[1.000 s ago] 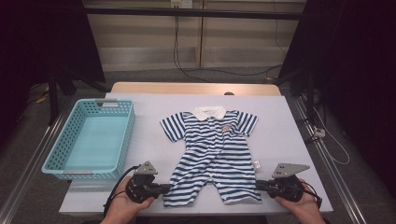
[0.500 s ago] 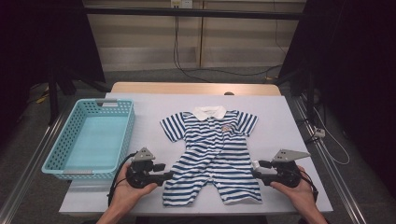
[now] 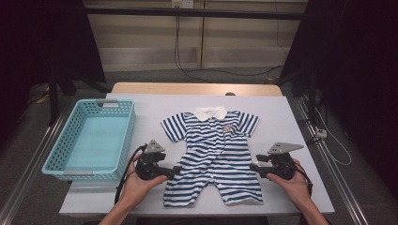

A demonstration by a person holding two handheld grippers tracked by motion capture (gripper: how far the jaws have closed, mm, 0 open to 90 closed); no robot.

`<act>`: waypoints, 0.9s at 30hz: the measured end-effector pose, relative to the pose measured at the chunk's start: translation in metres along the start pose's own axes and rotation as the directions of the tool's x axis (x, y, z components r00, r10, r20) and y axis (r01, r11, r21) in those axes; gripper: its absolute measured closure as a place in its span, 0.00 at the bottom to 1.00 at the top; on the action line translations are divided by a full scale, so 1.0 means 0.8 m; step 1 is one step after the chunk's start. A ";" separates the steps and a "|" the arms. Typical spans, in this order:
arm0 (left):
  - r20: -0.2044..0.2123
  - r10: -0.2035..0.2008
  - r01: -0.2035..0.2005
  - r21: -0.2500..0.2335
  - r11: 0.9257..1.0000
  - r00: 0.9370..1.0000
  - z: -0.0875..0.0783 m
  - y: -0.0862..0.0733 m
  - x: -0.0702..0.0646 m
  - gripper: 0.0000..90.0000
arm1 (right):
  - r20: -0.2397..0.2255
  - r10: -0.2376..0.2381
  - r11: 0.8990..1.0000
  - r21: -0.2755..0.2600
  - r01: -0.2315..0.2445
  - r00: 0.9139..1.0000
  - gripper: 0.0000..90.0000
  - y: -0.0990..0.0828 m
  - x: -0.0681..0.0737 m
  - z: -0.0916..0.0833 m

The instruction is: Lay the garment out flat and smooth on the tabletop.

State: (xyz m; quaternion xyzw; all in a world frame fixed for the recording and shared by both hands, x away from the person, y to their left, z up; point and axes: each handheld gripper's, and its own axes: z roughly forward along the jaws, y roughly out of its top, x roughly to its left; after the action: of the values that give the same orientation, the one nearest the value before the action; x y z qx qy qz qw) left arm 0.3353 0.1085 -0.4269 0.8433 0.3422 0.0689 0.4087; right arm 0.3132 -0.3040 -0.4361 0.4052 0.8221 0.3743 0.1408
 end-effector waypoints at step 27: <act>0.229 0.228 -0.260 0.121 0.958 0.946 0.024 -0.027 -0.099 0.64 | -0.292 -0.293 0.946 0.051 0.320 0.911 0.84 -0.010 0.131 0.019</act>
State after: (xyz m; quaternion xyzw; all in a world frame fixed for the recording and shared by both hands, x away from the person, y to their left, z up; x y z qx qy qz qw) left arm 0.2722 0.0553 -0.4427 0.9099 0.1933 0.0028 0.3670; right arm 0.2507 -0.2181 -0.4446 0.2204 0.9044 0.3605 0.0599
